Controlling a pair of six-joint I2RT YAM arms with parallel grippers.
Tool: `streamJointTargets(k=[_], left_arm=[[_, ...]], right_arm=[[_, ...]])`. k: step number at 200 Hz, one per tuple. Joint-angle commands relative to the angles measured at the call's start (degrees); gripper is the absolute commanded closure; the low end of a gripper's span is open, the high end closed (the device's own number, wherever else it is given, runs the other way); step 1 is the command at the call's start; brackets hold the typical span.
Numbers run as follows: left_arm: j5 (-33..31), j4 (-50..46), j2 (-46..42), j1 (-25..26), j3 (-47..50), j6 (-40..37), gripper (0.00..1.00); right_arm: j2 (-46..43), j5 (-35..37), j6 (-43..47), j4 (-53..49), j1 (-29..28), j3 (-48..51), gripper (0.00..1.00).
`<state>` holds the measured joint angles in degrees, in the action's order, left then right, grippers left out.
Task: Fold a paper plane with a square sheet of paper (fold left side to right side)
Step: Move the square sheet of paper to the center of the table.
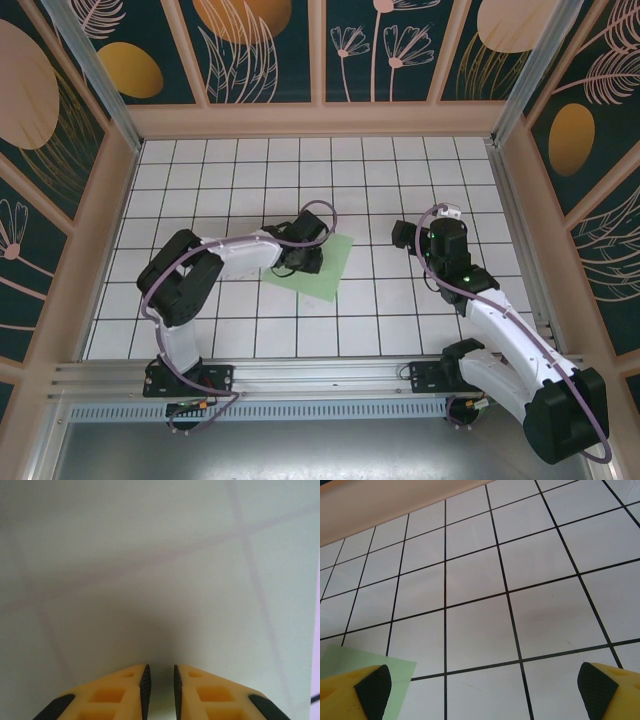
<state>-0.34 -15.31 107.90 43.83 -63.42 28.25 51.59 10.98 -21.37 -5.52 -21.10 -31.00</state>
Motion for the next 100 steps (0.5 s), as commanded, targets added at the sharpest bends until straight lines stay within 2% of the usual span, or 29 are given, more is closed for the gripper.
streamJointTargets(k=[1, 52, 100], left_arm=[[-0.4, -1.1, 4.7, 0.3, -4.0, -1.7, 0.76], [0.9, -0.5, 9.9, 0.4, -12.6, -2.1, 0.75], [3.2, 1.7, 0.9, -0.9, -8.9, -1.4, 0.61]], right_arm=[[0.4, 0.7, 0.7, -0.3, -0.5, -1.2, 0.01], [3.4, -4.6, -1.7, 2.7, -0.5, 0.6, 0.01], [13.4, -9.8, -2.7, 8.3, -0.8, -1.6, 0.01]])
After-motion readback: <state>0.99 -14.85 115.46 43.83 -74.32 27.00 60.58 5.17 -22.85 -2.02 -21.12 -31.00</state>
